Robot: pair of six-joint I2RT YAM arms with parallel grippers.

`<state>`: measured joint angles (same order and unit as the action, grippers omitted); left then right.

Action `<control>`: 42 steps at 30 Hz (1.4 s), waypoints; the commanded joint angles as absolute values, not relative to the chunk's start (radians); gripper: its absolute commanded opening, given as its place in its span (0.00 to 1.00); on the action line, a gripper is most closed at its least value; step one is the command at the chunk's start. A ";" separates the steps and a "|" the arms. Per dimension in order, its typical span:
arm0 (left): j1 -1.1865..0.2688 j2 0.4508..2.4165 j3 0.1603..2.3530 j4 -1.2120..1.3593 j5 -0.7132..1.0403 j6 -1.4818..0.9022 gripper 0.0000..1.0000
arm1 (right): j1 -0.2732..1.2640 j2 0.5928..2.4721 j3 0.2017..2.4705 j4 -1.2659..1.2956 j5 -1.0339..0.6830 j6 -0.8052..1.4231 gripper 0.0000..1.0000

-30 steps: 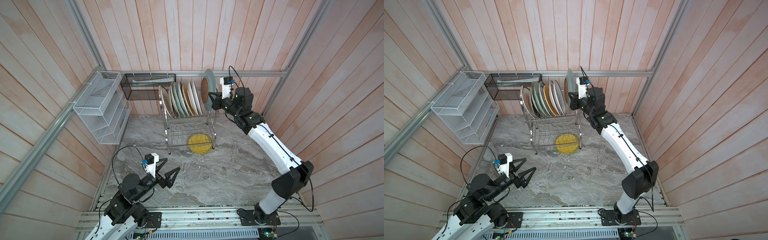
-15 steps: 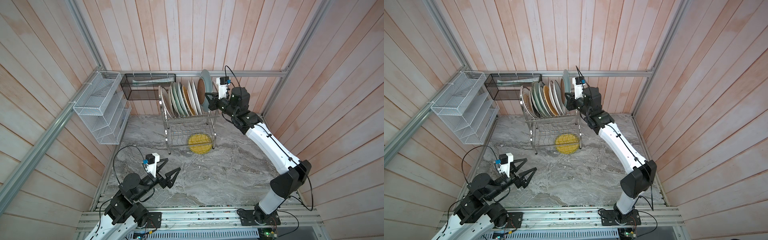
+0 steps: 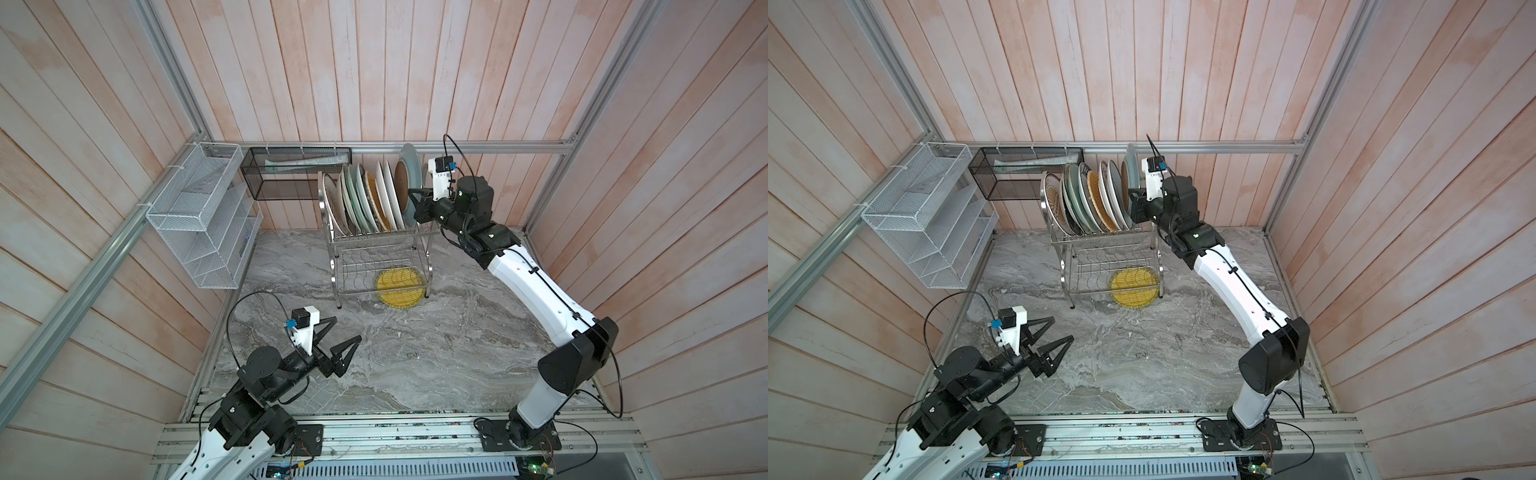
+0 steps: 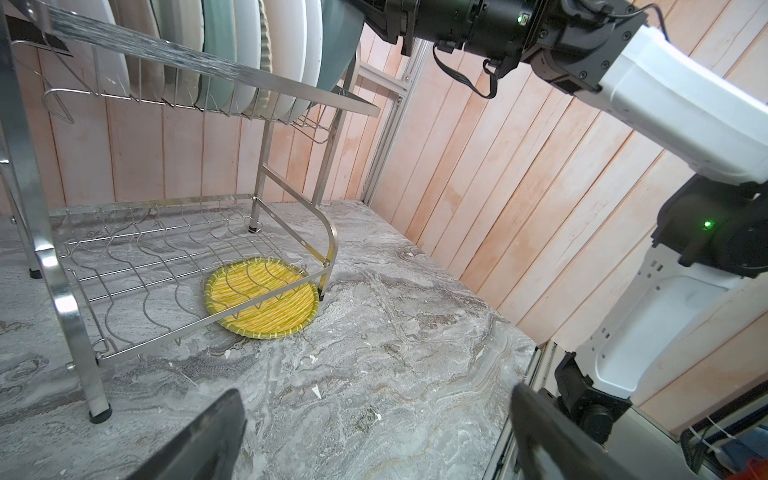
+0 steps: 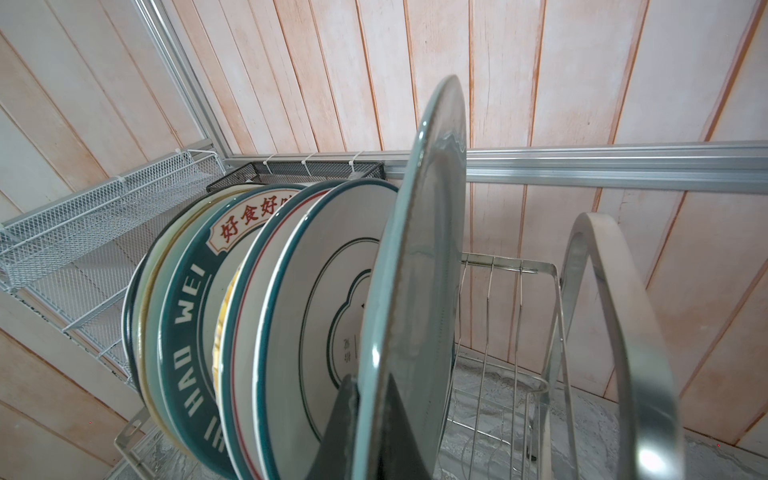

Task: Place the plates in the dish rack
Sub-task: 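Lower the pale teal plate with the right gripper into the rack's upper slot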

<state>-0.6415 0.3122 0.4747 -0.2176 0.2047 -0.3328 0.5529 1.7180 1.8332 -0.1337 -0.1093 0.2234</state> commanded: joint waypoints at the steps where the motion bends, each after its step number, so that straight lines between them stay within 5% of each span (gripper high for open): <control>1: -0.640 0.308 0.467 -0.219 0.214 -0.323 1.00 | 0.554 1.715 1.880 -0.055 -0.066 0.170 0.00; 42: -0.640 0.314 0.464 -0.222 0.200 -0.331 1.00 | 0.549 1.655 1.873 -0.052 -0.118 0.163 0.00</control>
<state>-0.6415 0.3199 0.4747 -0.2184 0.2043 -0.3332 0.5537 1.6611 1.8595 -0.1890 -0.1070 0.1646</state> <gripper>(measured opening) 0.999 0.084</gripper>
